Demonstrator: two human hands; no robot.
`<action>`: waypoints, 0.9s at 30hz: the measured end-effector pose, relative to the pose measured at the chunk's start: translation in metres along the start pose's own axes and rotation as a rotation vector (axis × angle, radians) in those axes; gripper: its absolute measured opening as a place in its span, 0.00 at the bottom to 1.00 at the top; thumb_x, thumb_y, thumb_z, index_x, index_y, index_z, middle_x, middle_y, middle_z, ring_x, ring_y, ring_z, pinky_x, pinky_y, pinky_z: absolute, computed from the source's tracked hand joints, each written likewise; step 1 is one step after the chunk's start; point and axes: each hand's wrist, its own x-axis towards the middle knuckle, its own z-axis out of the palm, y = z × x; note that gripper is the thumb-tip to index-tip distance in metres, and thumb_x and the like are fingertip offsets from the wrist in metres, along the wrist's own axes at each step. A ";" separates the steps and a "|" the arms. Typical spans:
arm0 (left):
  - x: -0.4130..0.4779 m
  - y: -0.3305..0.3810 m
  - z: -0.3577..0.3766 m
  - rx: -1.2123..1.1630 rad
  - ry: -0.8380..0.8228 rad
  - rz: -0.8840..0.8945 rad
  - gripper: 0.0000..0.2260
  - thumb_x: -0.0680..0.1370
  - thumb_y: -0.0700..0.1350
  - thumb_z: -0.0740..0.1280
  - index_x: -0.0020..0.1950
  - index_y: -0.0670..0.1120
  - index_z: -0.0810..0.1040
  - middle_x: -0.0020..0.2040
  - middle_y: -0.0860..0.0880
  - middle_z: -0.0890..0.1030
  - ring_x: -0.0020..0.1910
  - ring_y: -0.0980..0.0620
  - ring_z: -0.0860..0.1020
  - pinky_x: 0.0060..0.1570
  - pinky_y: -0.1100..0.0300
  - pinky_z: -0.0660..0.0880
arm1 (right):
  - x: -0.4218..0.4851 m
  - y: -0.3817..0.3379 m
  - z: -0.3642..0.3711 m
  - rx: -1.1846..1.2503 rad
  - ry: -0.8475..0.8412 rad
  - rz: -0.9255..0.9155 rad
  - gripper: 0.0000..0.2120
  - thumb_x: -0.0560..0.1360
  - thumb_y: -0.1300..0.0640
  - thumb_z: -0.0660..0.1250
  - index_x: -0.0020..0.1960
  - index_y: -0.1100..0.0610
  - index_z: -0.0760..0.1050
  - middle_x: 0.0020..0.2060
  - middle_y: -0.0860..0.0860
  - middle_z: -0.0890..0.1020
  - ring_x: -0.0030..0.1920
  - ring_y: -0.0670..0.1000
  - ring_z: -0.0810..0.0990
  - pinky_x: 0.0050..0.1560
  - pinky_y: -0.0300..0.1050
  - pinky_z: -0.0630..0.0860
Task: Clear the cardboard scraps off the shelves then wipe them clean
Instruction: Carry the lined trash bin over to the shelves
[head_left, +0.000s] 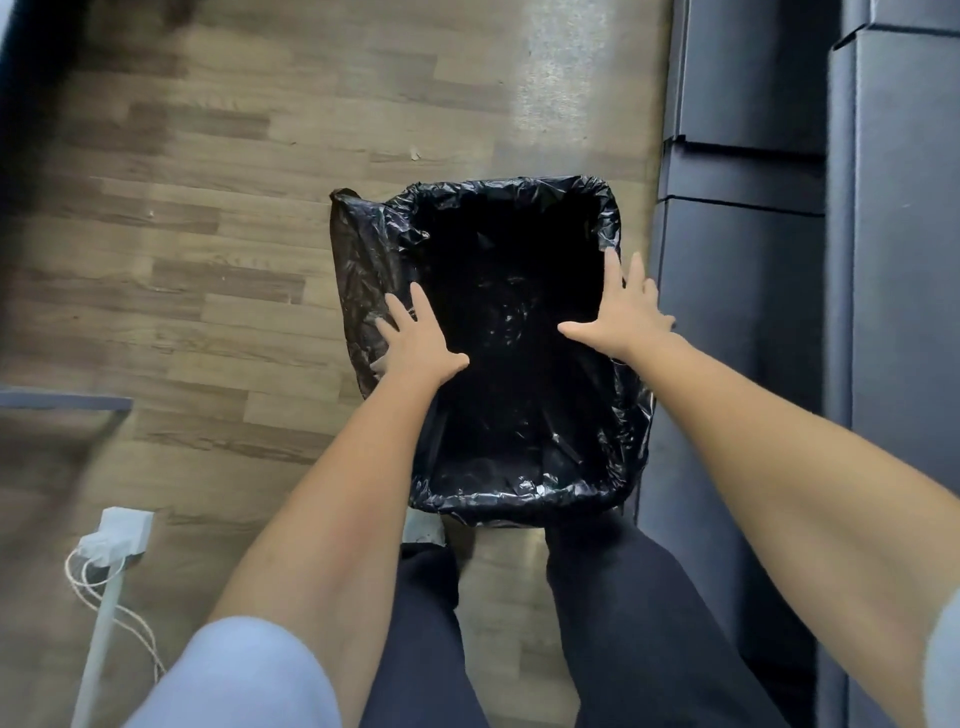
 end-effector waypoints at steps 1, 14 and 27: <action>0.003 -0.002 0.004 -0.016 0.006 -0.018 0.46 0.72 0.47 0.69 0.73 0.48 0.35 0.75 0.41 0.37 0.74 0.37 0.43 0.67 0.36 0.60 | 0.003 0.004 0.003 0.024 -0.005 0.011 0.50 0.70 0.41 0.68 0.75 0.49 0.35 0.76 0.55 0.39 0.76 0.61 0.46 0.68 0.70 0.57; 0.020 -0.024 0.046 -0.059 0.286 -0.051 0.41 0.71 0.28 0.61 0.74 0.43 0.37 0.63 0.38 0.64 0.49 0.42 0.73 0.46 0.55 0.71 | 0.013 0.021 0.059 0.257 0.167 0.175 0.30 0.77 0.65 0.60 0.73 0.58 0.50 0.64 0.62 0.70 0.58 0.63 0.75 0.51 0.50 0.72; 0.025 -0.033 0.047 -0.280 0.289 -0.098 0.37 0.72 0.29 0.58 0.74 0.50 0.46 0.63 0.40 0.72 0.57 0.40 0.73 0.54 0.51 0.71 | 0.011 0.020 0.063 0.441 0.243 0.212 0.11 0.77 0.66 0.58 0.50 0.57 0.55 0.42 0.57 0.70 0.42 0.56 0.67 0.40 0.45 0.63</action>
